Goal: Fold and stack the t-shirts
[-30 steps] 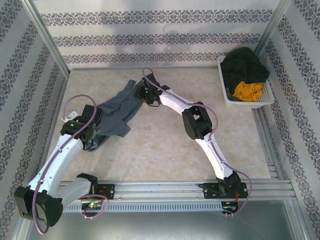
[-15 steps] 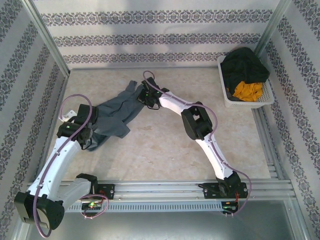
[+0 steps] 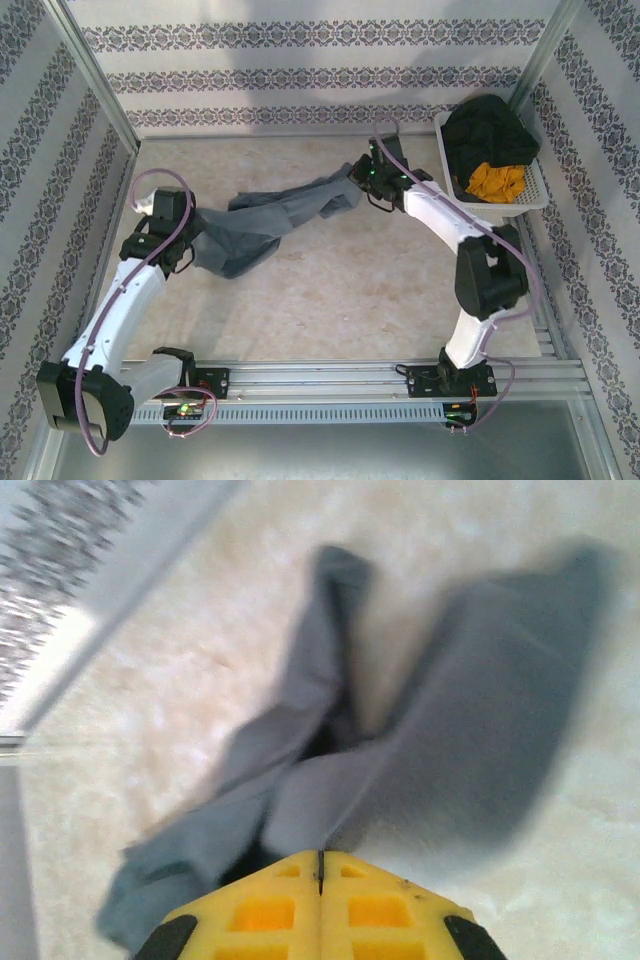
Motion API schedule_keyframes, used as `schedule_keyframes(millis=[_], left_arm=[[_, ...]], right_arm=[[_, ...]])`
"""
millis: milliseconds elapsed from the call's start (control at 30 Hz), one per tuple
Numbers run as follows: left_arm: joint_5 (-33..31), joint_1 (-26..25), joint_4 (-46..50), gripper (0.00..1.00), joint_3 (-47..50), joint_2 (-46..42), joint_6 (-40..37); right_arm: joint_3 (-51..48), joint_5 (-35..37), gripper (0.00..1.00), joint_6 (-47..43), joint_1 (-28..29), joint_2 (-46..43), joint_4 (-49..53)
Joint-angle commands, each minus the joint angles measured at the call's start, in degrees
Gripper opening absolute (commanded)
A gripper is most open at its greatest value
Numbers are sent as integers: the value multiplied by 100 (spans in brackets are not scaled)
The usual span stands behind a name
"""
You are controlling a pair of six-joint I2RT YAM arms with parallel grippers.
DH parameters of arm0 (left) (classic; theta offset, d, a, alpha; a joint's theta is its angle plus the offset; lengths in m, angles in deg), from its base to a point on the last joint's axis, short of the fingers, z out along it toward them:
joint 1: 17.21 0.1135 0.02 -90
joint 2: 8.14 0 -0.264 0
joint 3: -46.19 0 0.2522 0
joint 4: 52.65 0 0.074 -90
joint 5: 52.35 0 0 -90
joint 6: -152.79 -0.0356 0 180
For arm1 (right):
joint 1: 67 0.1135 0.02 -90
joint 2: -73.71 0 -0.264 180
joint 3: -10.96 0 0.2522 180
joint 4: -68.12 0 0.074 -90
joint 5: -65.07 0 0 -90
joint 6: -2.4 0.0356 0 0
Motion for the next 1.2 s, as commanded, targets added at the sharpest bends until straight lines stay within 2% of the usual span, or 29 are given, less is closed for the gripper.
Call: schedule_keyframes(millis=[0, 233, 500, 700, 800, 933, 1100, 1167], left_arm=[[211, 85, -1143, 0, -608, 92, -182], [240, 77, -1455, 0, -1297, -125, -412], [10, 75, -2096, 0, -1385, -1085, -543], [-241, 78, -2355, 0, -1674, -1241, -512], [-188, 75, -2461, 0, -1906, -897, -483], [-32, 79, -2473, 0, -2259, 59, -216], [756, 90, -2653, 0, -3090, 1790, -167], [1064, 87, -2686, 0, -3334, 2365, -212]], right_arm=[[-113, 243, 0, -446, -121, -603, -3], [49, 482, 0, -832, -421, -1813, 26], [-449, 1206, 0, -1340, -515, -3600, -506], [-525, 1775, 0, -1548, -536, -4249, -473], [-283, 1877, 0, -1614, -656, -4033, -452], [255, 1585, 0, -1448, -991, -3079, -435], [1268, 1010, 0, -1249, -1189, -1398, -127], [1203, 745, 0, -1081, -1065, -1052, -106]])
